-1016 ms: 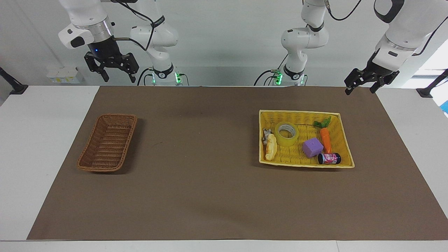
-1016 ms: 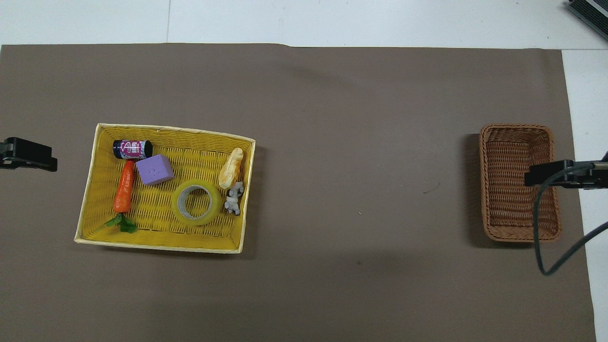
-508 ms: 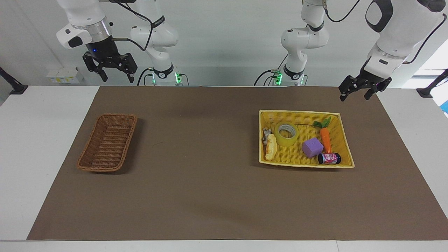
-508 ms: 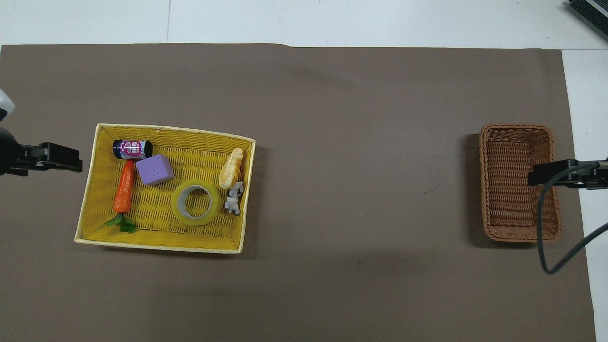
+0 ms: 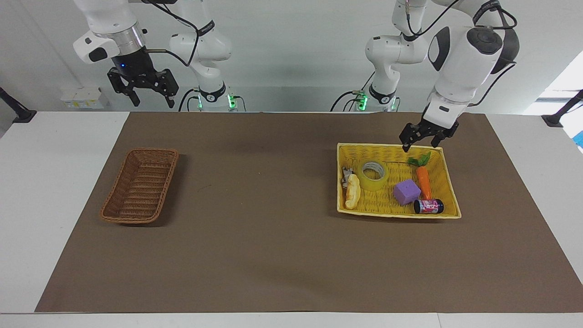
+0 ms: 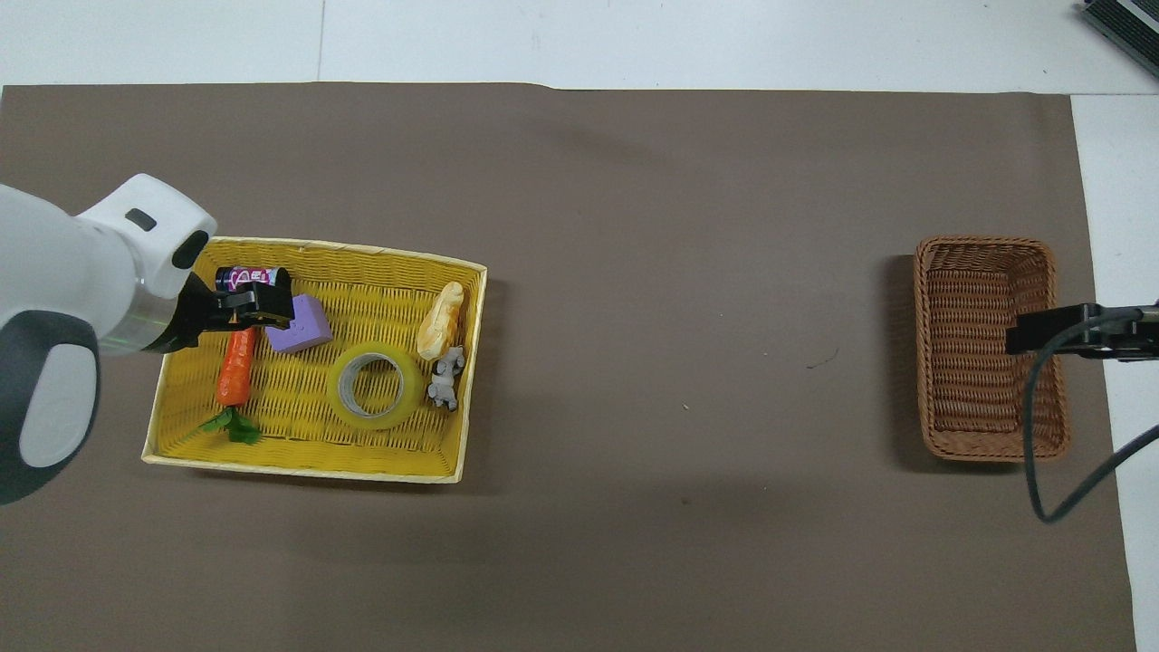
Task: Move tape to another basket
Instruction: 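Reach the left gripper into the yellow basket toward the tape roll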
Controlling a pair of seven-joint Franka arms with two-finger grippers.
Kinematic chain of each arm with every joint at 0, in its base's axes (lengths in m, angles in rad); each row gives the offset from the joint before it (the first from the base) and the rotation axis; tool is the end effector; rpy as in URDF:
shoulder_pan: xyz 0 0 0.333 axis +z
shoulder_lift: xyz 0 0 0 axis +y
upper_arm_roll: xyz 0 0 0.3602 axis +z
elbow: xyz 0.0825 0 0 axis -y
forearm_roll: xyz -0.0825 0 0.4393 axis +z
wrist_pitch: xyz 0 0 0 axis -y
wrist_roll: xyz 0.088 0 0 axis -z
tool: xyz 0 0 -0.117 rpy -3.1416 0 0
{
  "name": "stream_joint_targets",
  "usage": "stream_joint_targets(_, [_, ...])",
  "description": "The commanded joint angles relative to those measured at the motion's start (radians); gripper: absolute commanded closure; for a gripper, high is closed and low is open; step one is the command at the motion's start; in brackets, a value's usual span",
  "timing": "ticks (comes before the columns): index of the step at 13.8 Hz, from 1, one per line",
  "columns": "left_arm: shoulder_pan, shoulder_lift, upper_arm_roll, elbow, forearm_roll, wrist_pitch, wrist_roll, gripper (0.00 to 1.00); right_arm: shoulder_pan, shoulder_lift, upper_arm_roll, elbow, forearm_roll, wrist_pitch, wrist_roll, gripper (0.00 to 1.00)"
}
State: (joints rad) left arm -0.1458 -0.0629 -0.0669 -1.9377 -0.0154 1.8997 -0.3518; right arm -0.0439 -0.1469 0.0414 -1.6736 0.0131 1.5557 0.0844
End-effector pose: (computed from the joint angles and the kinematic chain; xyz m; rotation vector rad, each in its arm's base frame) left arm 0.5806 -0.1275 0.5300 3.1164 0.2247 0.0326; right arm 0.5555 0.0021 0.6887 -3.1301 0.1360 -0.0447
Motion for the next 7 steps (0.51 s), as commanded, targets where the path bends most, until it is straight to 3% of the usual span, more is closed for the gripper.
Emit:
stream_joint_targets(1, [-0.031,-0.026,0.016,-0.108,-0.006,0.087,-0.056,0.00,-0.014,-0.022,0.006,-0.021,-0.005,-0.005,-0.029,0.00])
stream_joint_targets(3, [-0.028,-0.023,0.016,-0.158,-0.006,0.124,-0.069,0.00,-0.014,-0.022,0.006,-0.021,-0.004,-0.005,-0.031,0.00])
stream_joint_targets(7, [-0.046,0.077,0.016,-0.231,-0.006,0.223,-0.177,0.00,-0.014,-0.022,0.005,-0.021,-0.005,-0.005,-0.031,0.00])
